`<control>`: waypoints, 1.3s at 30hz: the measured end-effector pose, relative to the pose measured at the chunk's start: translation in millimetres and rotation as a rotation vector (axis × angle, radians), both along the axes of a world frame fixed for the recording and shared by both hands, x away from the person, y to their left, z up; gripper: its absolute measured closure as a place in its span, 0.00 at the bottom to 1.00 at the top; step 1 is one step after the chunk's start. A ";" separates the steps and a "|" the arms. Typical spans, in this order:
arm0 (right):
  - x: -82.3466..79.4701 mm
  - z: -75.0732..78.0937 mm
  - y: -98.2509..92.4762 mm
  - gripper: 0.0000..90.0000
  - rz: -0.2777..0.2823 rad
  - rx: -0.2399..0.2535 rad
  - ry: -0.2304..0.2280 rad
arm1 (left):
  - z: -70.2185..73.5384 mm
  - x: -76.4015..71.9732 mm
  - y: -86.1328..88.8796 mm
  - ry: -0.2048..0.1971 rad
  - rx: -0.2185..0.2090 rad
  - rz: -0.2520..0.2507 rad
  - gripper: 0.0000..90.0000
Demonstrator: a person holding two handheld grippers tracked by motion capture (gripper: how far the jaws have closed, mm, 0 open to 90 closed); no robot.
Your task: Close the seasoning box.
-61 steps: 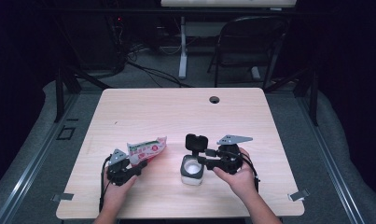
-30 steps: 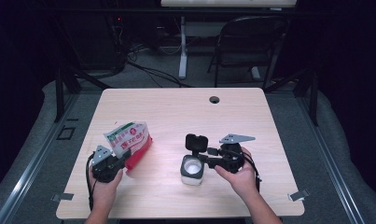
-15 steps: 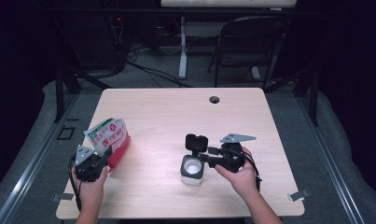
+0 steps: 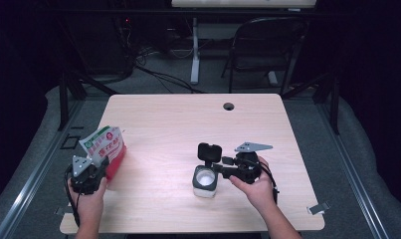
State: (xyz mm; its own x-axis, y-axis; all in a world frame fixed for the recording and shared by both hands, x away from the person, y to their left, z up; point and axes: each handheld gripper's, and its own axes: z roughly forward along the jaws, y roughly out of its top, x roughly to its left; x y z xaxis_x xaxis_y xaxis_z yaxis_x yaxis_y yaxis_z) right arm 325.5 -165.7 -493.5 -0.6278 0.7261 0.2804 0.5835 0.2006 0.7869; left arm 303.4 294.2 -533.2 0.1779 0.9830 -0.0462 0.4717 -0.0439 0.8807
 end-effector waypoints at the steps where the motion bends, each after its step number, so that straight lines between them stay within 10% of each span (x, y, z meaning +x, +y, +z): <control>1: 0.1 0.0 -0.3 0.56 0.001 -0.002 0.001 | -0.5 0.2 -0.3 0.002 -0.002 0.000 0.98; 20: 1.3 0.3 -3.6 0.56 -0.011 -0.007 0.003 | -4.7 -3.1 -5.9 0.010 -0.046 -0.041 0.67; 39: 3.4 -0.1 -7.2 0.51 -0.031 -0.017 0.000 | -15.4 -12.7 -38.4 0.098 -0.045 -0.241 0.44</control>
